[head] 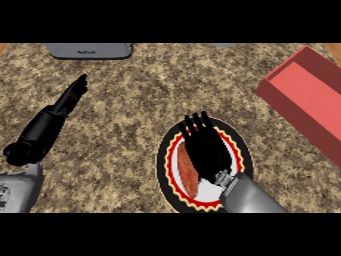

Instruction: Pick the bell pepper from the plate and place it in the cardboard box

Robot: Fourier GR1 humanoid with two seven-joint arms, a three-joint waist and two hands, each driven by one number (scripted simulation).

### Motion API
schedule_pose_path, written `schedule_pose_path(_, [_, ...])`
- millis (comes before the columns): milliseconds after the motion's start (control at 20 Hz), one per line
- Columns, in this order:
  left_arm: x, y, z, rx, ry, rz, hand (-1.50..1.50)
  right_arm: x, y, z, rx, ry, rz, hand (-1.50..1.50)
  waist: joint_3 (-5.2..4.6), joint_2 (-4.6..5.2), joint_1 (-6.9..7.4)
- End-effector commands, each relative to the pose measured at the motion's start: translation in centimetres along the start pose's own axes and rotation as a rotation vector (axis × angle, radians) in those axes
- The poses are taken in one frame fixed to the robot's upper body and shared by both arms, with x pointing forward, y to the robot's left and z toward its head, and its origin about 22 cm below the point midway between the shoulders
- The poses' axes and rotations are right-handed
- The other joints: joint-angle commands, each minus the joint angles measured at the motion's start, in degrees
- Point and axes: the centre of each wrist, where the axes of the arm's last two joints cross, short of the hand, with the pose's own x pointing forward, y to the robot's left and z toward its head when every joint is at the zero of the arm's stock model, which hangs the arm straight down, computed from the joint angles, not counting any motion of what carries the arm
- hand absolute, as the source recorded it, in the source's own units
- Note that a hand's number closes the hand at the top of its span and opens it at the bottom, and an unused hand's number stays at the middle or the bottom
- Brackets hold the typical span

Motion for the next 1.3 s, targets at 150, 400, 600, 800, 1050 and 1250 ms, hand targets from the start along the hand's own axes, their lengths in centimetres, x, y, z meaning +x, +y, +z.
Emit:
schedule_pose_path(150, [-0.1,-0.1,1.5,-0.004,-0.005,-0.007,0.0,-1.6,0.3,0.0,0.006,-0.107,0.057,1.5,0.0,-0.08,0.04])
schedule_pose_path(400, [-0.1,1.5,-0.5,0.0,0.003,-0.004,0.0,-0.5,1.5,-2.0,-0.134,-0.173,0.088,1.5,0.01,0.09,0.14])
schedule_pose_path(600, [-0.4,-1.8,-0.4,0.017,-0.006,-0.008,0.0,-0.4,0.2,-0.4,-0.204,-0.215,0.1,1.5,0.0,-0.04,-0.06])
schedule_pose_path(800, [-0.1,1.4,-0.7,0.017,-0.007,-0.032,0.0,-3.2,1.4,-2.6,-0.153,-0.116,-0.232,1.5,0.04,0.3,-0.07])
schedule_pose_path(1050, [-0.3,0.5,0.1,-0.011,-0.011,-0.011,0.0,-7.4,0.3,-3.8,-0.206,-0.027,-0.597,1.5,0.06,0.24,0.38])
schedule_pose_path(1250, [-0.1,1.1,-0.1,0.018,-0.002,0.003,0.0,-7.9,-2.6,-3.7,-0.335,-0.018,-0.552,1.5,0.01,-0.03,0.05])
